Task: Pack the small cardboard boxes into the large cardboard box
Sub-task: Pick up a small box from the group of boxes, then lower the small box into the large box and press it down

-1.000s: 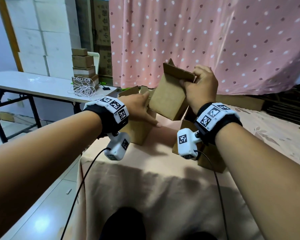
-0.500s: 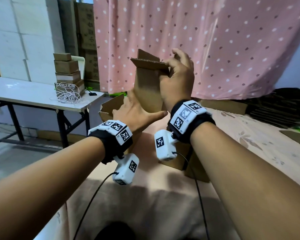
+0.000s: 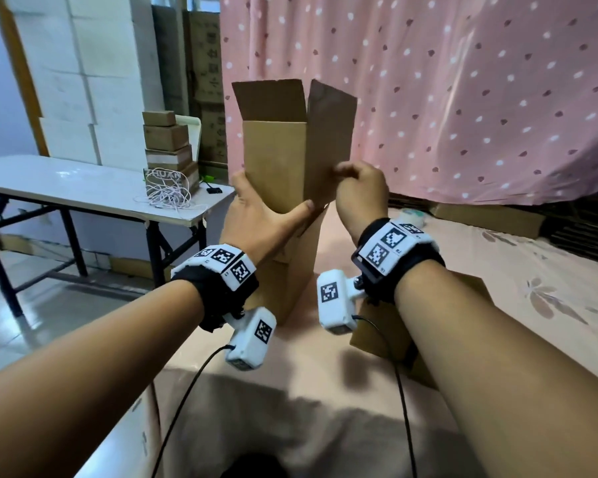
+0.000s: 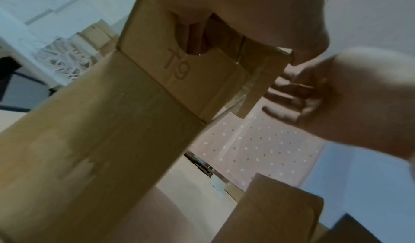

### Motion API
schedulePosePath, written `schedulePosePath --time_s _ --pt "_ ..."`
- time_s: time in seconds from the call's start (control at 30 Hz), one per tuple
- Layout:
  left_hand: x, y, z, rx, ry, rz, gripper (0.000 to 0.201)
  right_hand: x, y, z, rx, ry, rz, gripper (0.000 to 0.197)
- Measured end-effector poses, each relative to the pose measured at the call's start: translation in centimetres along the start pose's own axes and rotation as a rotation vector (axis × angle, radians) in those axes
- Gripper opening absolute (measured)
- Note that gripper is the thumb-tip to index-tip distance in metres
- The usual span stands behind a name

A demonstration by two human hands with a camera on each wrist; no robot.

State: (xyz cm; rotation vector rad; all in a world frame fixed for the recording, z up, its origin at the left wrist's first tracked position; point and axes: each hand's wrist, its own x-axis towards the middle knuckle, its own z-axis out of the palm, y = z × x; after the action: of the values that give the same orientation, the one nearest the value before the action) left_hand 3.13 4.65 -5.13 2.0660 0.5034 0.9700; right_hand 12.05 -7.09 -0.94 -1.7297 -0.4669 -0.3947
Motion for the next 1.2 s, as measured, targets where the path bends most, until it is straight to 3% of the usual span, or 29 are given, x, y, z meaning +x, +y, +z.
schedulePosePath --time_s 0.3,0.5,0.57,0.67,0.8,1.1,1.2 --pt "1.3 -4.9 -1.5 -0.123 0.09 -0.13 0.11 -1.6 3.8 1.8 -0.445 -0.469 -0.05 0.056" --pt "1.2 -5.1 -2.0 -0.116 0.088 -0.092 0.093 -2.5 4.2 2.4 -0.679 -0.514 -0.209 0.064" --pt "1.6 -4.7 -2.1 -0.126 0.097 -0.1 0.095 -2.7 4.2 2.4 -0.811 -0.57 -0.255 0.054" --pt "2.0 -4.5 -2.1 -0.131 0.086 -0.111 0.097 -3.2 3.7 2.3 -0.915 -0.437 -0.393 0.027" --pt "2.4 -4.9 -2.1 -0.16 0.074 -0.136 0.103 -5.1 2.6 2.4 -0.923 -0.394 -0.59 0.022" --pt "4.2 -3.6 -3.7 -0.214 0.061 -0.146 0.121 -6.4 1.3 2.1 -0.864 -0.603 -0.579 0.022" --pt "5.1 -1.4 -4.6 -0.355 0.001 -0.191 0.109 -7.3 0.8 2.4 -0.78 -0.645 -0.583 0.019"
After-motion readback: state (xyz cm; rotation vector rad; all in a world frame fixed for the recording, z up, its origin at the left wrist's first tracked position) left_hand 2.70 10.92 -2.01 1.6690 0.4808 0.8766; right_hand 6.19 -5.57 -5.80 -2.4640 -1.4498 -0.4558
